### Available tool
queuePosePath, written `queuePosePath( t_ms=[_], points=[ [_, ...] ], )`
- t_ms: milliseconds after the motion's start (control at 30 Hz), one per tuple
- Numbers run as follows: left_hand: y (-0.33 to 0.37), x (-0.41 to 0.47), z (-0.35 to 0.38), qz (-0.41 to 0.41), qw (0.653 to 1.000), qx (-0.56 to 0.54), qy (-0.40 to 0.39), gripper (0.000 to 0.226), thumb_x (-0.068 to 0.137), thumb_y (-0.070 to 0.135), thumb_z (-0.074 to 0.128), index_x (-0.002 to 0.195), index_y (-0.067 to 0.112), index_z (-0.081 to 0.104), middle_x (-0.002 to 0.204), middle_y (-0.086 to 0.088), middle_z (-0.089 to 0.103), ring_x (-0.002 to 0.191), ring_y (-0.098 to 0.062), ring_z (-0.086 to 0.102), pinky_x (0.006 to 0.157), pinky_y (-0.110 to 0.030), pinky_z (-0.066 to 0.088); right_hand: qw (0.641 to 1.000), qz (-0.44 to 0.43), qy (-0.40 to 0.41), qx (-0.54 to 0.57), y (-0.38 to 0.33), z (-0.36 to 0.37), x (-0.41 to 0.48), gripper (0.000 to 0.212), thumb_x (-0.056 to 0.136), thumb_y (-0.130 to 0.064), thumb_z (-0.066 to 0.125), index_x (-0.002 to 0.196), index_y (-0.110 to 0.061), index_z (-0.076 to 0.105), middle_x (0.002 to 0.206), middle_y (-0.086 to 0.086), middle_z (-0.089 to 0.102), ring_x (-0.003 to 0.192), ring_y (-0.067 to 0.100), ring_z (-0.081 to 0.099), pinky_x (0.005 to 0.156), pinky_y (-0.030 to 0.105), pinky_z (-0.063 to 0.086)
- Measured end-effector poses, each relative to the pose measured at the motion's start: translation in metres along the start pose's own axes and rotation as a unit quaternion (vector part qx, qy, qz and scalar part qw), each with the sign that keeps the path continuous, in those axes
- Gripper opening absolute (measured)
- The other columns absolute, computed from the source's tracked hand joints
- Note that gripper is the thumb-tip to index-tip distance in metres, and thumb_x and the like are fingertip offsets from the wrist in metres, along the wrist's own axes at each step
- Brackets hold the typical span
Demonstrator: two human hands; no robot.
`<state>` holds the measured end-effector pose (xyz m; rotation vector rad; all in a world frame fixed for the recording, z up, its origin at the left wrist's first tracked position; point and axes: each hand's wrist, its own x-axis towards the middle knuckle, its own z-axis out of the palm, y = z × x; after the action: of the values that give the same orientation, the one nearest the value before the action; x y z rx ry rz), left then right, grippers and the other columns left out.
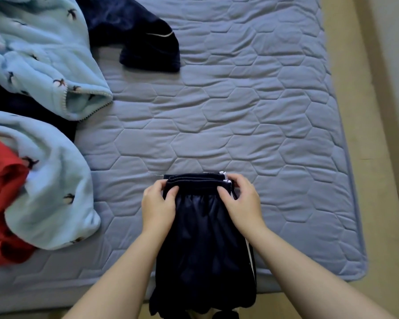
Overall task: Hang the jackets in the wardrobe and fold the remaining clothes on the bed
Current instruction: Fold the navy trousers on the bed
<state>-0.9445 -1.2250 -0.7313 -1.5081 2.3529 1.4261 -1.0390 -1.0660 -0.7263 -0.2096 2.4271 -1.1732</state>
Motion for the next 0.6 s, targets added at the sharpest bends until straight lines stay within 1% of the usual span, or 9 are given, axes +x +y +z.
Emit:
queuePosePath(
  t_ms=[67, 133, 233, 300, 367, 433, 467, 533, 600],
  points=[
    [0.002, 0.004, 0.004, -0.024, 0.999, -0.023, -0.005, 0.004, 0.089, 0.02, 0.064, 0.091, 0.023, 0.061, 0.087, 0.011, 0.065, 0.09, -0.013, 0.059, 0.072, -0.021, 0.039, 0.999, 0.031, 0.009, -0.003, 0.004, 0.005, 0.008, 0.03, 0.08, -0.014, 0.072, 0.108, -0.017, 0.062, 0.111, -0.002, 0.053, 0.103, 0.013, 0.053, 0.093, 0.021, 0.039],
    [0.002, 0.009, 0.006, -0.054, 0.996, -0.07, -0.019, 0.006, 0.089, 0.016, 0.065, 0.091, 0.021, 0.061, 0.082, 0.015, 0.064, 0.086, -0.012, 0.062, 0.07, -0.017, 0.041, 0.995, 0.092, 0.008, 0.021, 0.005, 0.007, 0.013, 0.044, 0.078, -0.019, 0.075, 0.117, -0.02, 0.054, 0.112, -0.002, 0.048, 0.099, 0.012, 0.053, 0.092, 0.022, 0.041],
    [0.002, 0.011, 0.002, -0.064, 0.991, -0.11, -0.043, 0.008, 0.088, 0.011, 0.066, 0.093, 0.016, 0.061, 0.085, 0.009, 0.065, 0.087, -0.015, 0.062, 0.077, -0.022, 0.044, 0.966, 0.224, -0.066, 0.112, 0.004, -0.002, 0.019, 0.067, 0.077, -0.025, 0.078, 0.13, -0.024, 0.037, 0.106, -0.002, 0.058, 0.093, 0.012, 0.06, 0.082, 0.025, 0.047],
    [0.011, 0.006, -0.006, -0.048, 0.991, -0.115, -0.046, 0.016, 0.086, 0.008, 0.068, 0.096, 0.016, 0.059, 0.088, 0.007, 0.064, 0.086, -0.014, 0.061, 0.082, -0.024, 0.046, 0.945, 0.258, -0.117, 0.162, 0.0, -0.018, 0.02, 0.058, 0.078, -0.017, 0.078, 0.126, -0.013, 0.045, 0.102, 0.002, 0.068, 0.087, 0.012, 0.067, 0.075, 0.025, 0.053],
    [0.027, -0.005, -0.02, -0.019, 0.992, -0.112, -0.053, 0.03, 0.084, 0.005, 0.07, 0.104, 0.018, 0.052, 0.095, 0.003, 0.06, 0.086, -0.015, 0.059, 0.083, -0.025, 0.046, 0.95, 0.226, -0.156, 0.15, -0.014, -0.04, 0.016, 0.041, 0.079, -0.009, 0.076, 0.116, -0.008, 0.058, 0.098, 0.003, 0.073, 0.079, 0.005, 0.069, 0.065, 0.016, 0.051],
    [0.047, -0.016, -0.04, 0.004, 0.991, -0.107, -0.085, 0.046, 0.081, 0.007, 0.073, 0.114, 0.024, 0.045, 0.101, 0.007, 0.056, 0.08, -0.008, 0.061, 0.074, -0.018, 0.049, 0.955, 0.191, -0.177, 0.143, -0.033, -0.066, 0.006, 0.029, 0.079, -0.006, 0.075, 0.106, -0.011, 0.064, 0.099, 0.002, 0.073, 0.084, 0.006, 0.07, 0.07, 0.013, 0.051],
    [0.06, -0.023, -0.054, 0.012, 0.989, -0.092, -0.113, 0.055, 0.08, 0.01, 0.074, 0.121, 0.029, 0.042, 0.105, 0.012, 0.054, 0.075, 0.0, 0.061, 0.068, -0.01, 0.048, 0.954, 0.181, -0.185, 0.149, -0.045, -0.081, -0.001, 0.027, 0.079, -0.006, 0.074, 0.104, -0.013, 0.065, 0.099, 0.001, 0.073, 0.088, 0.008, 0.07, 0.073, 0.014, 0.052],
    [0.089, -0.037, -0.087, 0.012, 0.98, -0.059, -0.188, 0.069, 0.078, 0.013, 0.077, 0.133, 0.031, 0.039, 0.112, 0.015, 0.054, 0.076, 0.005, 0.06, 0.061, -0.001, 0.043, 0.953, 0.156, -0.207, 0.157, -0.076, -0.115, -0.021, 0.028, 0.079, -0.004, 0.074, 0.104, -0.014, 0.064, 0.1, -0.001, 0.073, 0.093, 0.009, 0.069, 0.076, 0.017, 0.052],
    [0.123, -0.054, -0.123, 0.018, 0.959, -0.01, -0.282, 0.07, 0.077, 0.012, 0.077, 0.136, 0.027, 0.043, 0.113, 0.007, 0.063, 0.084, 0.001, 0.064, 0.067, -0.004, 0.046, 0.952, 0.123, -0.235, 0.152, -0.111, -0.148, -0.043, 0.031, 0.079, 0.002, 0.072, 0.103, -0.016, 0.062, 0.099, -0.004, 0.072, 0.091, 0.005, 0.069, 0.076, 0.016, 0.052]
  ],
)
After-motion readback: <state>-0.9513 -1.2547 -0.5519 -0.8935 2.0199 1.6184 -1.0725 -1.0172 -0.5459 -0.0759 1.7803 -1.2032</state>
